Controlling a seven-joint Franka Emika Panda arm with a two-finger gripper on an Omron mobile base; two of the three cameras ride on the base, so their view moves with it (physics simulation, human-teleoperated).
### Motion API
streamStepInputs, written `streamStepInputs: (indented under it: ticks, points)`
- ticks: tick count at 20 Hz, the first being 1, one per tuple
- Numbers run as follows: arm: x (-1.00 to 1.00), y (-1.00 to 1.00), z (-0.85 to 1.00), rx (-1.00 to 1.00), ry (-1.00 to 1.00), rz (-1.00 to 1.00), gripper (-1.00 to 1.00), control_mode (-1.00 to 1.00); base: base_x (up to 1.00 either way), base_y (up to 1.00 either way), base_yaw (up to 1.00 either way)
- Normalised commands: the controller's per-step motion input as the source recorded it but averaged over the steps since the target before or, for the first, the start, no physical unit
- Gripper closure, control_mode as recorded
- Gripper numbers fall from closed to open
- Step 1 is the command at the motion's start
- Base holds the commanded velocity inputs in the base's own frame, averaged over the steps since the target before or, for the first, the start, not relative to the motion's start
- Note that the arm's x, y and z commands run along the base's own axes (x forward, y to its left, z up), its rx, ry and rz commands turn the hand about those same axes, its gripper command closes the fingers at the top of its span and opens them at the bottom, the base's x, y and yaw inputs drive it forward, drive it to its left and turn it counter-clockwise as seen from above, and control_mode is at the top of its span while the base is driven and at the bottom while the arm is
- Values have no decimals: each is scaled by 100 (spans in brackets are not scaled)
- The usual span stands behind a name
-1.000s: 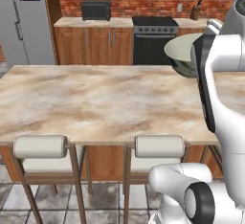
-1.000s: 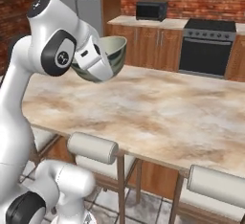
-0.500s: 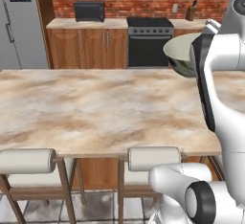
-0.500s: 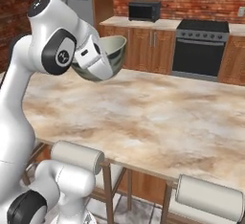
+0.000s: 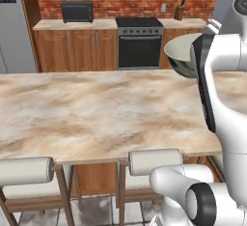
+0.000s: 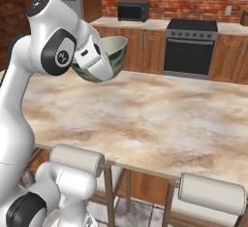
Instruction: Pick up the bowls from the cabinet and place each bowl in front of a stool on the dining counter.
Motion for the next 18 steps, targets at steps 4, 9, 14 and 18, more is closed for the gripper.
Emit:
streamStepInputs:
  ticks: [4, 9, 14, 18]
  points:
    - [0, 0, 0, 0, 0, 0, 100, 100, 51, 12, -19]
    - [0, 0, 0, 0, 0, 0, 100, 100, 20, 5, -13]
    - [0, 0, 0, 0, 0, 0, 100, 100, 19, 23, -10]
    - [10, 0, -4, 0, -2, -1, 100, -100, 21, 14, -8]
